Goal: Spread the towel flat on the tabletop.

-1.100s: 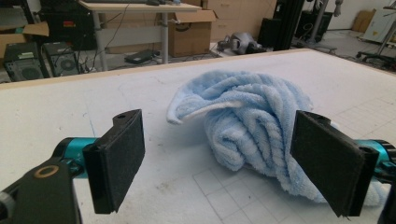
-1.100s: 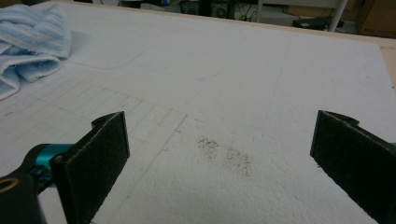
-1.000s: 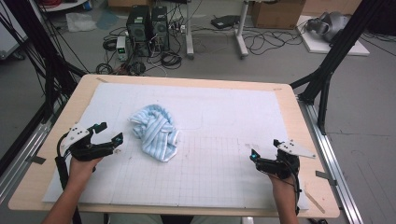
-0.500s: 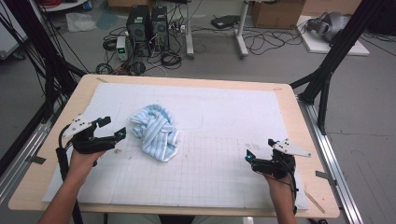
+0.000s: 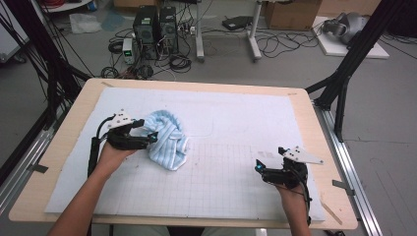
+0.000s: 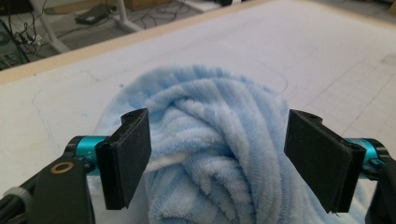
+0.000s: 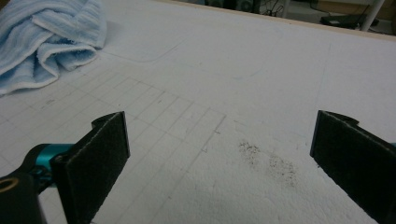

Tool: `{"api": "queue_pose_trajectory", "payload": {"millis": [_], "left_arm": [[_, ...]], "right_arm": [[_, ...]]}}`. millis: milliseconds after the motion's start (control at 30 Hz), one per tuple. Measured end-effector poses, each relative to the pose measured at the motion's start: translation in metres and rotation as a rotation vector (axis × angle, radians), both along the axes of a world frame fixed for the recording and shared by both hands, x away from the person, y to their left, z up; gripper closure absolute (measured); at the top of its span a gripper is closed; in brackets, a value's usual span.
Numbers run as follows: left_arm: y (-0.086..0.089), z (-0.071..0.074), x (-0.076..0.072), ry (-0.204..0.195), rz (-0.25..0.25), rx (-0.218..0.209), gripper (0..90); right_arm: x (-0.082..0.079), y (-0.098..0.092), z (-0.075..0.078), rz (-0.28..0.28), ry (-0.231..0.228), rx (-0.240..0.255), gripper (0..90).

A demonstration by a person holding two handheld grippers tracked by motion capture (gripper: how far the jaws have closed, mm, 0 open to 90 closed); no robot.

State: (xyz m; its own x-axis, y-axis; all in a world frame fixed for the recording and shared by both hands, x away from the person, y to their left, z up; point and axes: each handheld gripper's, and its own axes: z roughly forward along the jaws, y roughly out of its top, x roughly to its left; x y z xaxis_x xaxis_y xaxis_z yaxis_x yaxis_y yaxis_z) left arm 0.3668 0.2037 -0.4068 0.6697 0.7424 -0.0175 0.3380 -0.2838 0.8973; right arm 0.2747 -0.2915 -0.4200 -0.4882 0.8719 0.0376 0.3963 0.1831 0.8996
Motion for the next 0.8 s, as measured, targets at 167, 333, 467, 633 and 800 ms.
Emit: {"api": "queue_pose_trajectory", "payload": {"millis": [167, 333, 467, 633, 800], "left_arm": [[-0.011, -0.01, 0.007, 0.031, 0.005, 0.077, 36.0], [-0.017, -0.011, 0.009, 0.006, -0.017, 0.116, 75.5], [-0.02, -0.004, 0.005, 0.017, -0.061, 0.025, 79.3], [-0.03, 0.004, -0.001, 0.004, -0.12, -0.064, 80.1], [-0.048, 0.014, -0.005, -0.004, -0.189, -0.114, 80.3]], "right_arm": [[0.001, 0.002, 0.0, 0.009, 0.006, 0.001, 3.6], [0.001, 0.004, -0.001, 0.013, 0.013, -0.003, 3.6], [0.002, 0.002, -0.001, 0.01, 0.017, 0.006, 3.6], [0.002, 0.003, -0.002, 0.013, 0.022, 0.007, 4.1], [0.003, 0.005, -0.002, 0.017, 0.026, 0.011, 4.1]]}}
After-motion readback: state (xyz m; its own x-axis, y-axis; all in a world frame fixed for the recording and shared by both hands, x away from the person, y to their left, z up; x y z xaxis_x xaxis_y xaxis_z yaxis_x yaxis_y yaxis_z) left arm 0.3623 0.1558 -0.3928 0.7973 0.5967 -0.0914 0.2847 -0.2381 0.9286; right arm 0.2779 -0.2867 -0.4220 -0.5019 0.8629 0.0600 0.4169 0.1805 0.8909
